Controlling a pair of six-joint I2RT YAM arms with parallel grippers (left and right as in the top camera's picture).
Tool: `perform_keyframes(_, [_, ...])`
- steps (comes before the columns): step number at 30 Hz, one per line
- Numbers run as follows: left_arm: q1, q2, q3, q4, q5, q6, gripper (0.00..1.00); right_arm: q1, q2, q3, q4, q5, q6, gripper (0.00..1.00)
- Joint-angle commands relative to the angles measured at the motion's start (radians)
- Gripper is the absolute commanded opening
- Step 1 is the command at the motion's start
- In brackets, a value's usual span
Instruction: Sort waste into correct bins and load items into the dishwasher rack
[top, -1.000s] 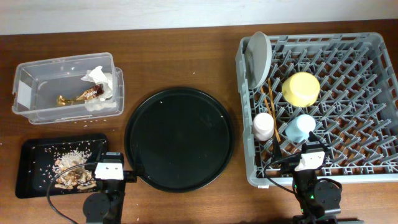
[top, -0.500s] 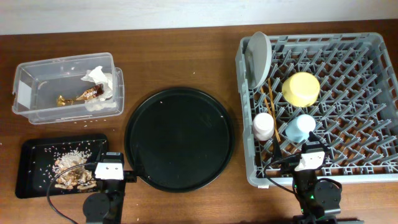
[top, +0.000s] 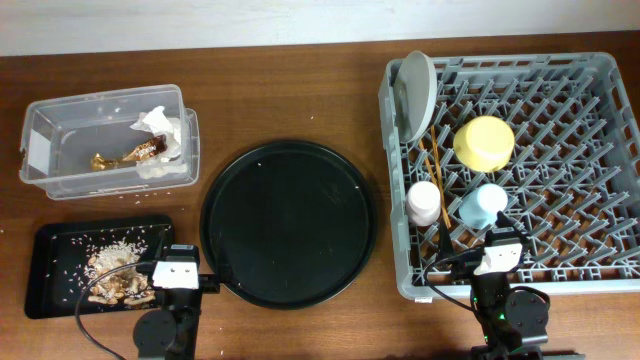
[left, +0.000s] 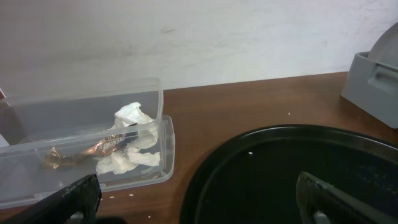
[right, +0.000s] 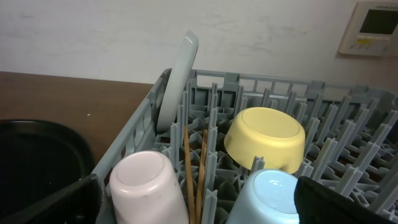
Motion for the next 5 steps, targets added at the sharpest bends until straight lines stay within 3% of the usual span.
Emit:
perform_keyframes(1, [-0.004,-0.006,-0.008,-0.001,-0.003,0.019,0.99,-0.003,-0.007,-0.008,-0.003,0.005,0.0,0.99])
perform_keyframes(5, [-0.004,-0.006,-0.007,-0.001,-0.003,0.019,0.99,-0.003,-0.007,-0.008,-0.003,0.005,0.0,0.99])
